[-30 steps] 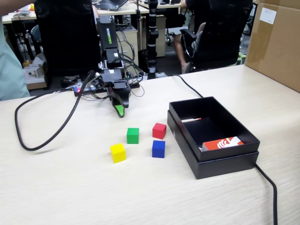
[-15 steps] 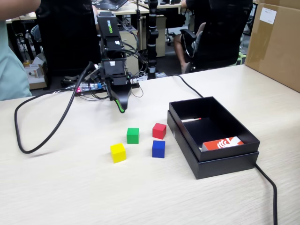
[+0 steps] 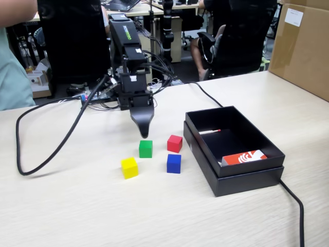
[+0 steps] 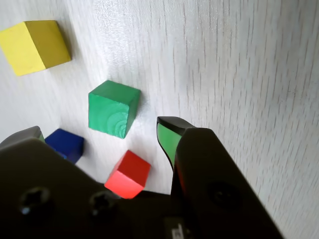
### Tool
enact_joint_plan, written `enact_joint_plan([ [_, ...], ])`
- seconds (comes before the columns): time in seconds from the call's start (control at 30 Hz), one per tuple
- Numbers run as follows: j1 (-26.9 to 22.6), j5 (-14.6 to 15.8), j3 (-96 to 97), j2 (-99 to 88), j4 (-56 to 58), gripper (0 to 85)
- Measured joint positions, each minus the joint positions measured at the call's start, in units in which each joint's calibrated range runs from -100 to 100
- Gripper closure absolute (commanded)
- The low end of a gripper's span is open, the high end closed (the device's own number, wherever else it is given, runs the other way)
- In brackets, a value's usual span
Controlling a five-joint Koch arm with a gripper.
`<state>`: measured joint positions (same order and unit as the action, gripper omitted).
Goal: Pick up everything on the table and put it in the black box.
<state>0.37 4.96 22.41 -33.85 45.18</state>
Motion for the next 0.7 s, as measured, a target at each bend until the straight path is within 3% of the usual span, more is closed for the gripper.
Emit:
enact_joint_plan([
  [0.3, 0.0, 0.3, -6.0, 12.3, 0.0, 43.5],
  [0.6, 0.0, 1.2, -6.2, 17.0, -0.1, 67.6],
  [0.7, 0.0, 1.8, -6.3, 17.0, -0.1, 69.3],
])
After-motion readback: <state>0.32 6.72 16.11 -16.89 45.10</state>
